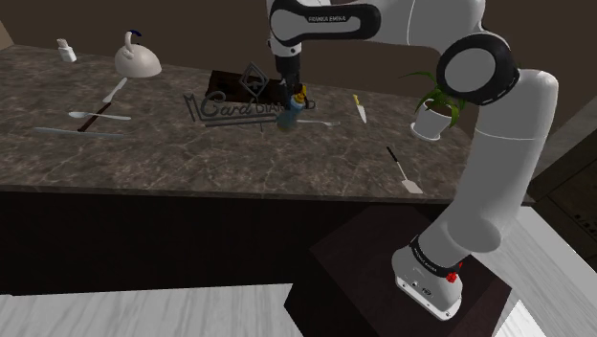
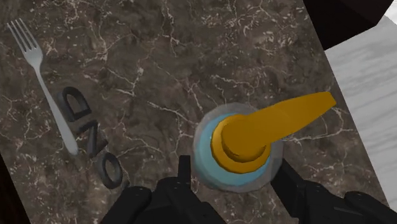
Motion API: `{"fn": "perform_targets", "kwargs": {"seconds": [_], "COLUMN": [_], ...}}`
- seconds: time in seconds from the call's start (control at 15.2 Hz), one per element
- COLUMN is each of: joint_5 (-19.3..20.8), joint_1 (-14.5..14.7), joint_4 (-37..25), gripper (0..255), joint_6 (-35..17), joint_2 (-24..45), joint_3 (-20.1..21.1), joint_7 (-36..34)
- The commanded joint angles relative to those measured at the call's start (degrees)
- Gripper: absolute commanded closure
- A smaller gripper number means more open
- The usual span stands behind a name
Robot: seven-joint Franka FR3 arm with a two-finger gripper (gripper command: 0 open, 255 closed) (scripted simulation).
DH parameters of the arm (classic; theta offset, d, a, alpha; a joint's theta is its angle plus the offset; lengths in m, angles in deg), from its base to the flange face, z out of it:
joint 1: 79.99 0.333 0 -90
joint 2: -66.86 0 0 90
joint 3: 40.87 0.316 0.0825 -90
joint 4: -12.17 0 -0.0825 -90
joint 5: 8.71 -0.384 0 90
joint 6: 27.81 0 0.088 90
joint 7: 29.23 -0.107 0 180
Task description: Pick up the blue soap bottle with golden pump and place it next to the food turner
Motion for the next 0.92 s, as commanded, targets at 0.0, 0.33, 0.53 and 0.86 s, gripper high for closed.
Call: {"fn": "perform_targets", "kwargs": {"seconds": [0.0, 0.33, 0.53, 0.86], "joint_5": [-0.4, -1.1, -1.3, -1.1], "joint_1": [-1.8, -5.4, -7.3, -10.3], "joint_4": [5.0, 15.6, 20.7, 27.5], "gripper": [255, 255, 255, 255], "joint_6": [-1.3, -3.8, -4.7, -5.5], "joint_2": [-4.0, -13.0, -17.7, -24.8], "joint_3": [-0.4, -2.0, -3.3, -6.0], "joint_7": [1.9, 6.6, 9.8, 15.3]}}
